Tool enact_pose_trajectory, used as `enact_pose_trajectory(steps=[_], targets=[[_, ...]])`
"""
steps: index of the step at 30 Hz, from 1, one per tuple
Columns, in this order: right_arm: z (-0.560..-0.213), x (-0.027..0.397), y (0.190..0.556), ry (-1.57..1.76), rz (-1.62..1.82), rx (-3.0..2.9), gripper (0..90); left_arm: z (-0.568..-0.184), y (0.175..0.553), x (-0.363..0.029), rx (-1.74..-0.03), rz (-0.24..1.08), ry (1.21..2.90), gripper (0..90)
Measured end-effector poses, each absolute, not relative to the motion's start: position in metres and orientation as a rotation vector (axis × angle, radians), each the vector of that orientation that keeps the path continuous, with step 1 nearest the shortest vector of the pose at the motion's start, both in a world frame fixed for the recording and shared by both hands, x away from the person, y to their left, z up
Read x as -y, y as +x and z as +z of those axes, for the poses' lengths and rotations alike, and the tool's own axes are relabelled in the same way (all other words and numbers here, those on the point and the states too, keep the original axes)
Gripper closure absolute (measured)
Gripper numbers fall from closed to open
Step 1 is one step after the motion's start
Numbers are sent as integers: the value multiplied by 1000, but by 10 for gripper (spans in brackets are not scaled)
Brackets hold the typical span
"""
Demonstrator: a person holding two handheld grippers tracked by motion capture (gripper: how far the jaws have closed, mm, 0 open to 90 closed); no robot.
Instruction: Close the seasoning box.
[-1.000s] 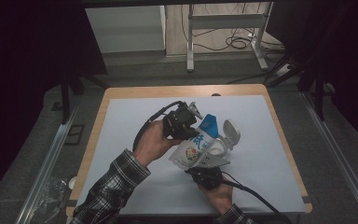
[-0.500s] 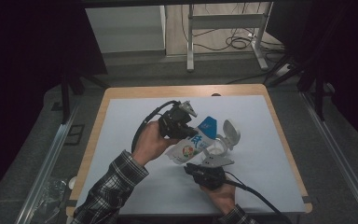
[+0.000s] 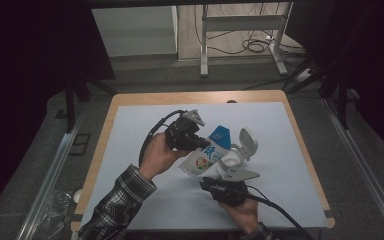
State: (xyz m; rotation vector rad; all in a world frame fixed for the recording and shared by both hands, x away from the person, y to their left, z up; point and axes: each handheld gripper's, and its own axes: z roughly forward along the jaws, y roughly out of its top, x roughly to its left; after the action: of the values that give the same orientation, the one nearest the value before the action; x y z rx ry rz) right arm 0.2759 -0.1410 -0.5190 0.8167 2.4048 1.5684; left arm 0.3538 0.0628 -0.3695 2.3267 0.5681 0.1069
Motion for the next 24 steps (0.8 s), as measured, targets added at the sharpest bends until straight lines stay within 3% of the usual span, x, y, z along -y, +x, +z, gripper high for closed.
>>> enact_pose_trajectory(steps=[11,24], targets=[[-507,160,275,847,1602,-2393,718,-375,350,-68,-558,90,2311,900],[-469,184,287,880,1652,-2336,667,-378,344,-87,-561,75,2271,900]])
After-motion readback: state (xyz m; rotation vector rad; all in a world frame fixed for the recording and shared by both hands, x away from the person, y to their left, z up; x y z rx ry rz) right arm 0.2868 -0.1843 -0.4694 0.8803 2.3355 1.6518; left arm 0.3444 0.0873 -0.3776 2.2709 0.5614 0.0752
